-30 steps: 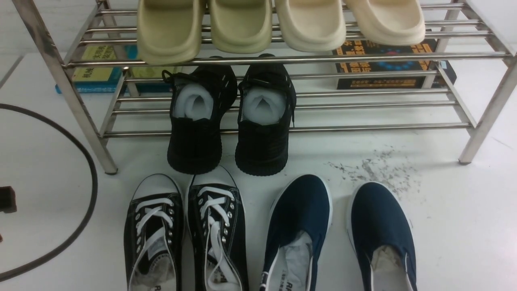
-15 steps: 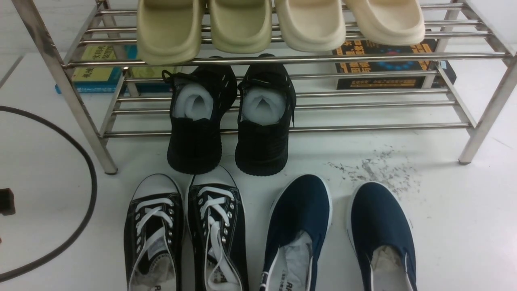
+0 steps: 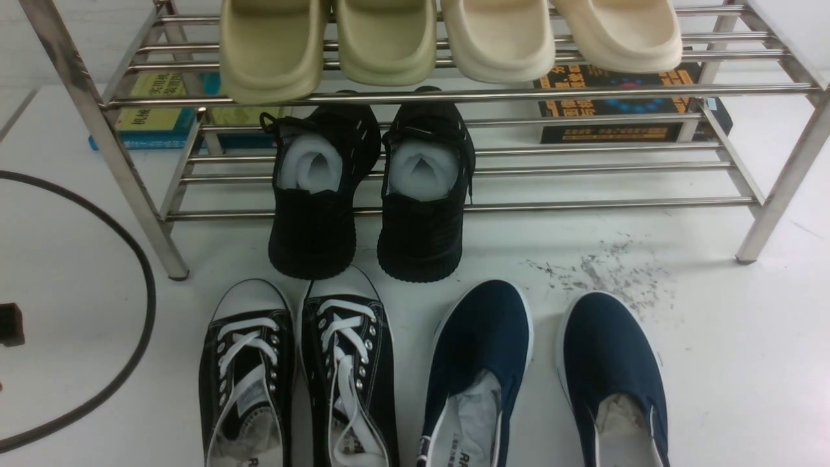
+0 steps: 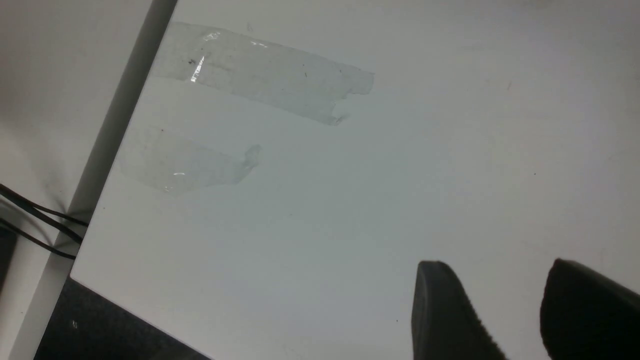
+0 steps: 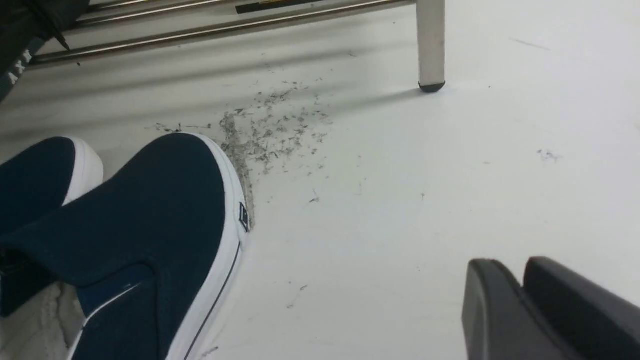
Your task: Take the shoes off the shelf with your hand on the white table.
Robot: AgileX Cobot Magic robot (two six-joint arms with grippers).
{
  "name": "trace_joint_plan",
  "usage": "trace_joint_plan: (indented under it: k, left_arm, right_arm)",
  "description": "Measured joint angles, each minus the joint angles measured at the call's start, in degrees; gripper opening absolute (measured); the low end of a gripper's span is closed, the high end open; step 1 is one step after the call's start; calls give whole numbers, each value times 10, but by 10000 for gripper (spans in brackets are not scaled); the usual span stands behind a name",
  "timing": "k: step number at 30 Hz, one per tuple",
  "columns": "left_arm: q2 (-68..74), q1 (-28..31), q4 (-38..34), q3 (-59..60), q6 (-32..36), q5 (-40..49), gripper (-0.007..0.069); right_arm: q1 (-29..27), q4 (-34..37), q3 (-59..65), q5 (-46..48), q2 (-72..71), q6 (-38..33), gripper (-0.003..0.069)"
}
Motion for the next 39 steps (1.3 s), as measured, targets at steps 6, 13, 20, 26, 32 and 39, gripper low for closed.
trace_joint_plan:
  k: [6, 13, 20, 26, 32, 39]
  left_arm:
    - [0, 0, -4, 0, 0, 0, 235]
    - [-5, 0, -19, 0, 56, 0, 150]
    - [-66, 0, -69, 0, 148, 1, 11]
    - [-145, 0, -117, 0, 165, 1, 1]
    - [-275, 0, -239, 40, 210, -24, 1]
    - [-391, 0, -328, 182, 240, -276, 4]
  right_arm:
    - [0, -2, 0, 0, 0, -4, 113]
    - [0, -2, 0, 0, 0, -6, 118]
    - [0, -2, 0, 0, 0, -42, 126]
    - [0, -2, 0, 0, 0, -76, 130]
    - [0, -2, 0, 0, 0, -78, 134]
    - [0, -2, 0, -1, 0, -79, 137]
